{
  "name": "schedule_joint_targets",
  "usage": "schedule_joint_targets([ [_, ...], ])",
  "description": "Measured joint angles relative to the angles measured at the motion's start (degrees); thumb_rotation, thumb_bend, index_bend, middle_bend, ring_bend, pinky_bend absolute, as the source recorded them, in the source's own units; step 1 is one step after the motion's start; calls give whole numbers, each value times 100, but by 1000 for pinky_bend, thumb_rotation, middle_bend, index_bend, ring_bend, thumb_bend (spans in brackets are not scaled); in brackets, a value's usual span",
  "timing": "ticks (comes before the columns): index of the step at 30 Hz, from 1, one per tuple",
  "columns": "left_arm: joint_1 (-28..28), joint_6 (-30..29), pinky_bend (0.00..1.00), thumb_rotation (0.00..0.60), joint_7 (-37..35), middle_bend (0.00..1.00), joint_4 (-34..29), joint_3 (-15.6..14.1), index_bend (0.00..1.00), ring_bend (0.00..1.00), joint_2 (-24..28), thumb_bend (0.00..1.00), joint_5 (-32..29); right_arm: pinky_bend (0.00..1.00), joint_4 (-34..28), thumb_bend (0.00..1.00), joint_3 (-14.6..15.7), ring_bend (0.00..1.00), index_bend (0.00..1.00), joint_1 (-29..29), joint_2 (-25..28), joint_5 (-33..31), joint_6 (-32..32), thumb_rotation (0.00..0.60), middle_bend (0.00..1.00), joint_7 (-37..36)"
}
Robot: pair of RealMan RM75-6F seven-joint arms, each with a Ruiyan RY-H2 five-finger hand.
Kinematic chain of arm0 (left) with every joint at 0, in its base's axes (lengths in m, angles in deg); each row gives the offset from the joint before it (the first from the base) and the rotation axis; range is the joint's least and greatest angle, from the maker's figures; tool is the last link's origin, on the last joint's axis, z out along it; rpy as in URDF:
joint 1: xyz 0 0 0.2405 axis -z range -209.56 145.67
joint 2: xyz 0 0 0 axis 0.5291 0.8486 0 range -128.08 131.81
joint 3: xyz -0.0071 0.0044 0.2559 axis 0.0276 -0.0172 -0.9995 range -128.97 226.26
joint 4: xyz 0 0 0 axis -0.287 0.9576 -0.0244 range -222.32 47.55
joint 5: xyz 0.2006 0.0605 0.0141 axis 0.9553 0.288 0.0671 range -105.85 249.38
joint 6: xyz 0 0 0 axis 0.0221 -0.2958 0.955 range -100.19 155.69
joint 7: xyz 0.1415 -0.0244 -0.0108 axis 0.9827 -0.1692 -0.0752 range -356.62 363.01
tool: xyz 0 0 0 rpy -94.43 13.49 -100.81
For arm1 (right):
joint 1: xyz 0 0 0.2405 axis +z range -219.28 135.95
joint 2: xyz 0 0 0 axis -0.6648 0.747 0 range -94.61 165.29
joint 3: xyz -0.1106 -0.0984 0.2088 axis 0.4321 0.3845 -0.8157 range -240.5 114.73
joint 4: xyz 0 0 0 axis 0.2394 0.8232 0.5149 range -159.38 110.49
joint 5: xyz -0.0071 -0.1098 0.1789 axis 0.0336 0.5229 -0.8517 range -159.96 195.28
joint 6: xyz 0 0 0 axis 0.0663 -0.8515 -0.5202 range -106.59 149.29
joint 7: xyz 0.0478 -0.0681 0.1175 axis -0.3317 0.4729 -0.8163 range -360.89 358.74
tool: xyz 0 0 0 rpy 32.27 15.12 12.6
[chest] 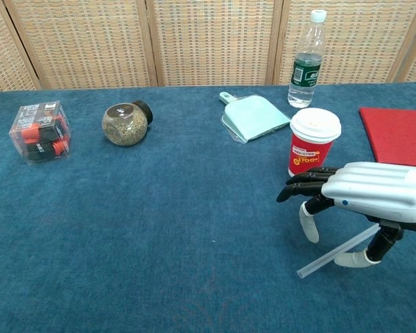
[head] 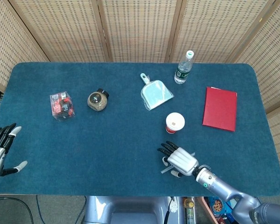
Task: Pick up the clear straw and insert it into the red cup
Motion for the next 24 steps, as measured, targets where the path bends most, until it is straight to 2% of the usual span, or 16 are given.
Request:
schedule_joint_targets([
  [10,7,10,0,600,58,0,-26,-8,0,0,-13,197,-1,33,335,369,30,0,505,124,-332,-224,66,600,175,415],
  [24,10,13,0,600,49,0,-24,-7,0,0,-10,197,-19,33,424,386,230,0,505,161,-466,-325,-34,600,175,467],
])
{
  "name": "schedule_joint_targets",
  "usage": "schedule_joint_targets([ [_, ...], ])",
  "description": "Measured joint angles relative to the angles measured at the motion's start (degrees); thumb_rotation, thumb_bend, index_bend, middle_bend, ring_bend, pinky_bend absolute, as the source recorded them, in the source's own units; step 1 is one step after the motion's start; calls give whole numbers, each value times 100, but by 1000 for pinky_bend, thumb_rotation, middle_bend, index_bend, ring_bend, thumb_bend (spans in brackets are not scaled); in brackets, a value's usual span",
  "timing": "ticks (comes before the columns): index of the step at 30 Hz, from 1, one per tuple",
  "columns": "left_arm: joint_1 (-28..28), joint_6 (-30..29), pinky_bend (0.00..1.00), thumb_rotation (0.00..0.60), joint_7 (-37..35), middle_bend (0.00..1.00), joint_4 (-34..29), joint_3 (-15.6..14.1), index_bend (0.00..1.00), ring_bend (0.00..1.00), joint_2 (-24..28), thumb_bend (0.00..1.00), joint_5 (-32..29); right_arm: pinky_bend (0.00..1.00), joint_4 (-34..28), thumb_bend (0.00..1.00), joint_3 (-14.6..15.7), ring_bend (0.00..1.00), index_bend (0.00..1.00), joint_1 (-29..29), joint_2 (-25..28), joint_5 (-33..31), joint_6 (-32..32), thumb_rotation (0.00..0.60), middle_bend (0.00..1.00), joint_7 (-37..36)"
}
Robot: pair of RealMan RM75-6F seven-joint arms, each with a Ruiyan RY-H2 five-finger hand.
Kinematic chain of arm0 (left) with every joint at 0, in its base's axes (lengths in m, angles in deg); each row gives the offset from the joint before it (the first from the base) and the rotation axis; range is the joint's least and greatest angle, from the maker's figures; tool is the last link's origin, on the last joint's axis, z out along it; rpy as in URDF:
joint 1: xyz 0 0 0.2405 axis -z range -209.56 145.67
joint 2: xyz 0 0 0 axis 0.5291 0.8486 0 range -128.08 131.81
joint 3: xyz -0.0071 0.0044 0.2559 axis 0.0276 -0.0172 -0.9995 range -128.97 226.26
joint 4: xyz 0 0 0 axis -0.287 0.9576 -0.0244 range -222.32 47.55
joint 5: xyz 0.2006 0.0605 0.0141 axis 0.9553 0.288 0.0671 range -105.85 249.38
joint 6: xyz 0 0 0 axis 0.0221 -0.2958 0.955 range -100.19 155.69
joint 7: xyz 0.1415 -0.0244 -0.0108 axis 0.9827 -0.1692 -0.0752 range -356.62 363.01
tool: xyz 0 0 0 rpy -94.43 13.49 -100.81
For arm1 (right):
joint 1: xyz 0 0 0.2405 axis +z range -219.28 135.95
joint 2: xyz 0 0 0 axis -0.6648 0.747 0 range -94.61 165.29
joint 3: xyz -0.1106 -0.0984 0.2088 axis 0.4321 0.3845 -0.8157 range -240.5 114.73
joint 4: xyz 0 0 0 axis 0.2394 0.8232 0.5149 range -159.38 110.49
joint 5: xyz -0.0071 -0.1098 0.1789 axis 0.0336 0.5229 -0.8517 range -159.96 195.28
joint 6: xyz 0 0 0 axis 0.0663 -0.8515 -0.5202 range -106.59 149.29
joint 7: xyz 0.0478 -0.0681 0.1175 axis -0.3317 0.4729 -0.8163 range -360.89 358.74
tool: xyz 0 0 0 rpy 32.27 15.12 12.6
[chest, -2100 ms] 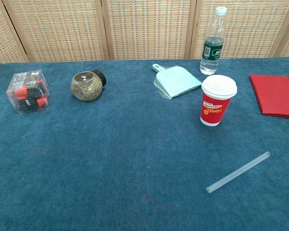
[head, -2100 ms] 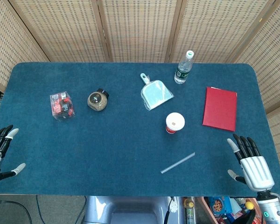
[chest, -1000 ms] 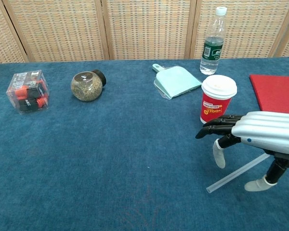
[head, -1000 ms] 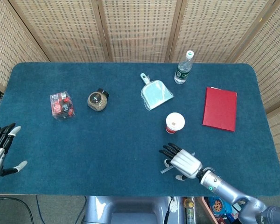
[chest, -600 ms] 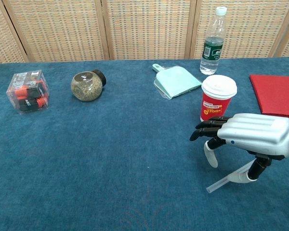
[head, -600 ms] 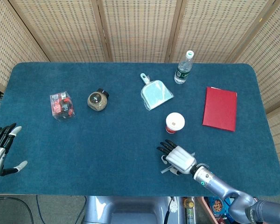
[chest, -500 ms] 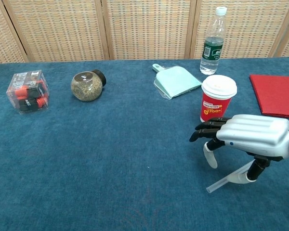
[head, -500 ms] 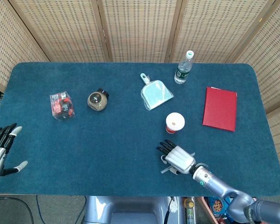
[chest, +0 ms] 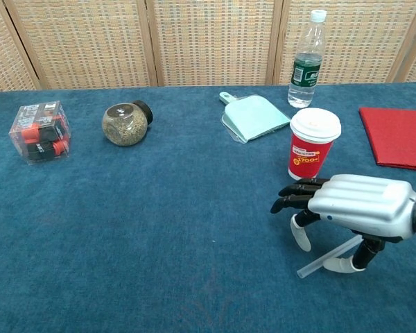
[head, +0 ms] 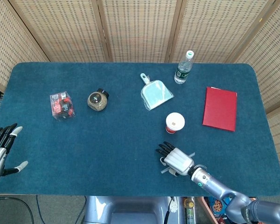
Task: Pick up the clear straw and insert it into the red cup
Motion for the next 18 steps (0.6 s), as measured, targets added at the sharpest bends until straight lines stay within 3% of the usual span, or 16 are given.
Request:
schedule_joint_targets([
  [18,18,45,0,600,15,0,0,-10,0,0,-10,198,-18,33,207,410,187,0,520,7,-107,9,-164,600,176,-90],
])
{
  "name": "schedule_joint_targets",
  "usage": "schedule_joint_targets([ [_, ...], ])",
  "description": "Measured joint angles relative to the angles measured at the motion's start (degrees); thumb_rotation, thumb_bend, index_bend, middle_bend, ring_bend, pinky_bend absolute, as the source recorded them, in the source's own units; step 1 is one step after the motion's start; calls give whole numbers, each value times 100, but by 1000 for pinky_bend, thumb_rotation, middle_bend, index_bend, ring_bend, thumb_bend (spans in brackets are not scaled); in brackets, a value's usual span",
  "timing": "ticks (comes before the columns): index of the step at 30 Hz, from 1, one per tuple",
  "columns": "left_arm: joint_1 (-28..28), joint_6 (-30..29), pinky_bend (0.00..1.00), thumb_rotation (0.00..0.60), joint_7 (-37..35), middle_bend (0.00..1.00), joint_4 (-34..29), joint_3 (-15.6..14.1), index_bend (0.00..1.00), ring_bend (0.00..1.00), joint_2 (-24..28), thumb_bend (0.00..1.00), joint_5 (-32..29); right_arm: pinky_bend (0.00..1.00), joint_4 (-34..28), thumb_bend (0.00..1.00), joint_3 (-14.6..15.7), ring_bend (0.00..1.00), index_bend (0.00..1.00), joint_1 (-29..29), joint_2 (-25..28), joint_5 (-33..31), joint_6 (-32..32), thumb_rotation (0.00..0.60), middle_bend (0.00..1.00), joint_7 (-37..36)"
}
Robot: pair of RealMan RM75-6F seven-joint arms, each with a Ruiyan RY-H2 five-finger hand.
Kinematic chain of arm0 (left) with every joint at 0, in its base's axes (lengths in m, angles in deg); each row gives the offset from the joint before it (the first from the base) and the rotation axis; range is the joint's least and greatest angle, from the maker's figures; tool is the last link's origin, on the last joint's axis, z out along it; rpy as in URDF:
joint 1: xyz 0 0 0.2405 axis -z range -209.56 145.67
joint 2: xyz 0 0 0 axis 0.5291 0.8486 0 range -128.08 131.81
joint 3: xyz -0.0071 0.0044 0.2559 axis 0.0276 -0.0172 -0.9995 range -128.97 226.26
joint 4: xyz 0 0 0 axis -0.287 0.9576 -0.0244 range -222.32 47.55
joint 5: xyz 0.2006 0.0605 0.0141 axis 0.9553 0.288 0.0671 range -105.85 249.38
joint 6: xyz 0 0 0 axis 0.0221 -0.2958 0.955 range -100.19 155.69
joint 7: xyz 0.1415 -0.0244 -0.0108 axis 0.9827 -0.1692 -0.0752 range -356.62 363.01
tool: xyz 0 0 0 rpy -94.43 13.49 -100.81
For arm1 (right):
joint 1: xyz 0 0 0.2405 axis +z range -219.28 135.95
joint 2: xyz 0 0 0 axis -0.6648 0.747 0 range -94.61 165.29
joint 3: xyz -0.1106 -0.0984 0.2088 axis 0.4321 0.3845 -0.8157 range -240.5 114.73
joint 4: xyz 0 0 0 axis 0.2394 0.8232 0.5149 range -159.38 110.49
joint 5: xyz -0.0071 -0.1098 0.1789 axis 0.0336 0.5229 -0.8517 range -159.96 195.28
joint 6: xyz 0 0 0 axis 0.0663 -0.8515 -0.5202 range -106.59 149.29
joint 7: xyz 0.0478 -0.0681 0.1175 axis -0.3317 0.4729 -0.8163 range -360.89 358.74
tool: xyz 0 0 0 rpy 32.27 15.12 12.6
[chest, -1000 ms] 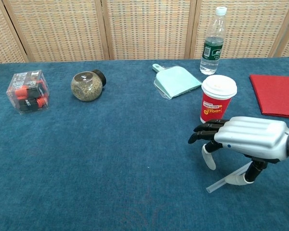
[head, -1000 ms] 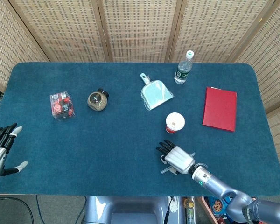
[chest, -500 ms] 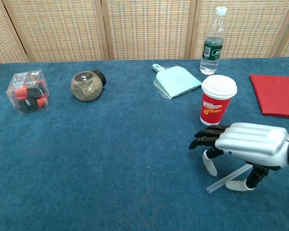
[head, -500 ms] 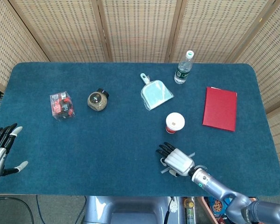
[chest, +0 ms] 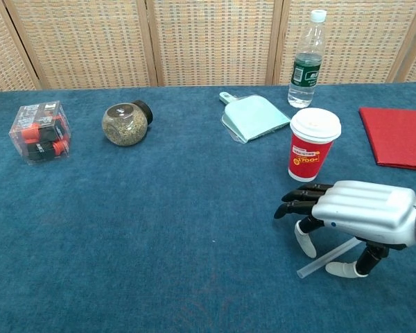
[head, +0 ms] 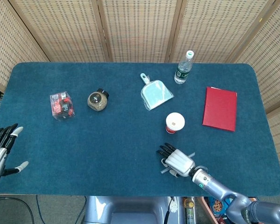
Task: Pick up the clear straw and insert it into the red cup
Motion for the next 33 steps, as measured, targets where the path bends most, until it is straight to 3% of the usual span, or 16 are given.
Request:
schedule_joint_targets([
  [16,8,10,0,600,-10,0,-4,-1,0,0,3,198,-10,46,135,450,90,0,555,31,-104,-8,-25,600,181,-50],
  [33,22,41,0,600,1,0,-5,2,0,0,1,198,-38,74,246,471,148,0,666,-1,-170,155,-413,600,220,-435],
])
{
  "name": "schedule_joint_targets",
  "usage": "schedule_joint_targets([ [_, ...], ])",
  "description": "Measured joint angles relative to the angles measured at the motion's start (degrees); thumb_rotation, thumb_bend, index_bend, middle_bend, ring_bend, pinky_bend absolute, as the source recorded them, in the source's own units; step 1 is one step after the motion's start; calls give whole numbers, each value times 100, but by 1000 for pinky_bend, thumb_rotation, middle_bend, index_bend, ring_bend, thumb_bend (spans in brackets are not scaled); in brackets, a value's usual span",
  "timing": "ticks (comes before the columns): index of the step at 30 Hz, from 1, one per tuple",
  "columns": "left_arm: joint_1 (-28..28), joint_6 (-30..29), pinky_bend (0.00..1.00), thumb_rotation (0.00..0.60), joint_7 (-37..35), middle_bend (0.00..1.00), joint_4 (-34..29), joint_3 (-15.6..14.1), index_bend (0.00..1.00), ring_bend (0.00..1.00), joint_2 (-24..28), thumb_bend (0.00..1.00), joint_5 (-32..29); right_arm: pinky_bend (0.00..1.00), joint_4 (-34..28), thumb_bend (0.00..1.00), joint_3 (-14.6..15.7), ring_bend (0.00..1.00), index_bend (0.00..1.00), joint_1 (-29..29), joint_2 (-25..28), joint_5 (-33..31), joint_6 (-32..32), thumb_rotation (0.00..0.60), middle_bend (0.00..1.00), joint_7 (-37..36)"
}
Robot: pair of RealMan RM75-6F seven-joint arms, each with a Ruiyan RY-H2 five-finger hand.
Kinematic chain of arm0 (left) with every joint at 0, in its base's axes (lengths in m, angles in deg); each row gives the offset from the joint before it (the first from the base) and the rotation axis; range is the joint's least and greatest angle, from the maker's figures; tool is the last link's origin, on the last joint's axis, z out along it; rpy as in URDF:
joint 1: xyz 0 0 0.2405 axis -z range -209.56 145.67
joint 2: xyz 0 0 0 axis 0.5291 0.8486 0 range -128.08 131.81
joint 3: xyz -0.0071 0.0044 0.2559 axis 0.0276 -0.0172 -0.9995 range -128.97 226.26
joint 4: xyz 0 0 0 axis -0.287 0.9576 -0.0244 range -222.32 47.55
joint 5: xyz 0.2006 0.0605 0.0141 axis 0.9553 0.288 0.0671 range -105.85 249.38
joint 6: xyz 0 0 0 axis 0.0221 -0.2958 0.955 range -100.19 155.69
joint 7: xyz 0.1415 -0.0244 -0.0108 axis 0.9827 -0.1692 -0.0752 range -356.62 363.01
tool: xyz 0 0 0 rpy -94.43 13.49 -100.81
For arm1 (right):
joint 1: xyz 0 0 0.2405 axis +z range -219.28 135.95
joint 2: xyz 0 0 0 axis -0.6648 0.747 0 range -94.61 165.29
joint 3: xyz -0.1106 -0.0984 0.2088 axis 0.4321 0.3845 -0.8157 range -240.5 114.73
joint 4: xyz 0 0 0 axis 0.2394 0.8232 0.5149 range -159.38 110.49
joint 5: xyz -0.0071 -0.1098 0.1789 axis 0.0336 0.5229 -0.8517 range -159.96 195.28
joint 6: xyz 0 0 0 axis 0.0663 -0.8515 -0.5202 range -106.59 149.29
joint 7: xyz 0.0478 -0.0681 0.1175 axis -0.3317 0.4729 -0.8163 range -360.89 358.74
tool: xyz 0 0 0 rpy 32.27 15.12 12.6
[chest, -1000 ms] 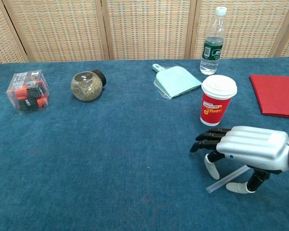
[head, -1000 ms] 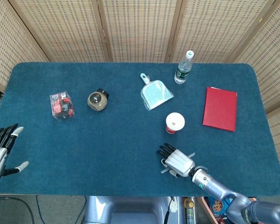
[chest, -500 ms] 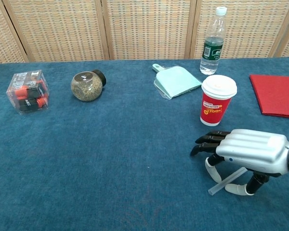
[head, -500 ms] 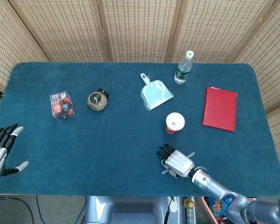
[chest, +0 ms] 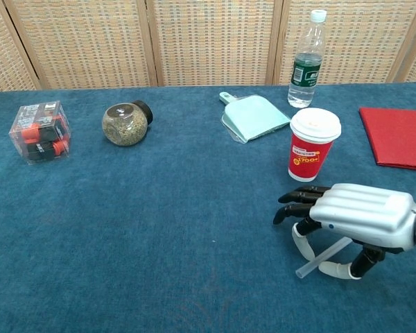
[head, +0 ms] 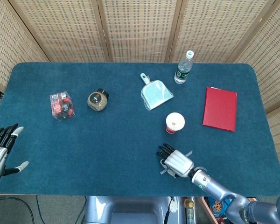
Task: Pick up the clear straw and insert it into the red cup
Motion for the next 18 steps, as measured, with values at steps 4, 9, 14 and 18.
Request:
schedule_joint_targets([
  [4,5,12,0,600,-19,0,-3,-1,0,0,5,197,-5,74,-207,471,-4,0,666,-17,153,75,-190,600,221,-119],
  [9,13,28,0,600,-41,0,1,-1,0,0,13,198,-13,74,-543,472,-21,0,666,-83,443,112,-466,600,224,-246],
  [14,22,54,0,600,-109,0,-11,10,0,0,35,198,-54,74,-905,472,-43,0,676,-202,819,68,-738,600,226,-524],
  [18,18,28,0,600,-160,0,-77,17,0,0,74,198,-41,74,-1230,472,-80,0,678,-319,1287,7,-1032,600,227,-751],
])
